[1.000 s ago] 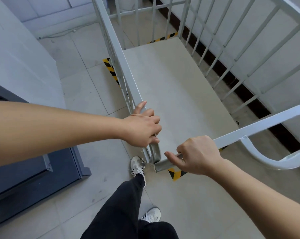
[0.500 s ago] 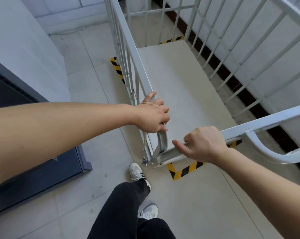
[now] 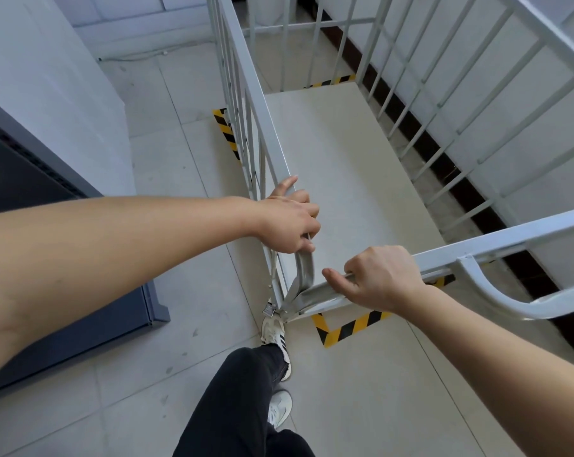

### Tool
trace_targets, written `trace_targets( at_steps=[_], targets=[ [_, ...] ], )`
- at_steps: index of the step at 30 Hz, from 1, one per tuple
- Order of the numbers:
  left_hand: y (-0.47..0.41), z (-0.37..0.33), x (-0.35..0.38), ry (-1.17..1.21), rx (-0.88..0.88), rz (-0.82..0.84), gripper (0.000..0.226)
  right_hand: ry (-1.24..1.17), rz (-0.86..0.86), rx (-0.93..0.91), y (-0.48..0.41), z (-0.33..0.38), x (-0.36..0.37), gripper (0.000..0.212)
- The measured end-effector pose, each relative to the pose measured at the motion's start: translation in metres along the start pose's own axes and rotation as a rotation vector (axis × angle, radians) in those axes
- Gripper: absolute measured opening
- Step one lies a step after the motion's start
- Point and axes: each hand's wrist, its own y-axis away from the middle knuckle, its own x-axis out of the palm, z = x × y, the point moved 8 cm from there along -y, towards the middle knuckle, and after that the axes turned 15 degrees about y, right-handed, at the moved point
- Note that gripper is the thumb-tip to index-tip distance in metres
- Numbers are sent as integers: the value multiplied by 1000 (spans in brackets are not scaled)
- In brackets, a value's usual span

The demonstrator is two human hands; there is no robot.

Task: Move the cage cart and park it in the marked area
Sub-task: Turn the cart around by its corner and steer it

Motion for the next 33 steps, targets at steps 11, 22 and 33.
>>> trace_targets(
  at_steps=[11, 22, 33],
  targets=[
    [1, 0, 0, -4, -19, 2, 31, 9, -17, 3, 2, 0, -3, 71],
    [1, -1, 0, -13, -22, 4, 29, 3, -3, -2, 3, 0, -3, 70],
    [1, 1, 0, -20, -9, 5, 29, 7, 9, 0, 2, 1, -6, 68]
  ],
)
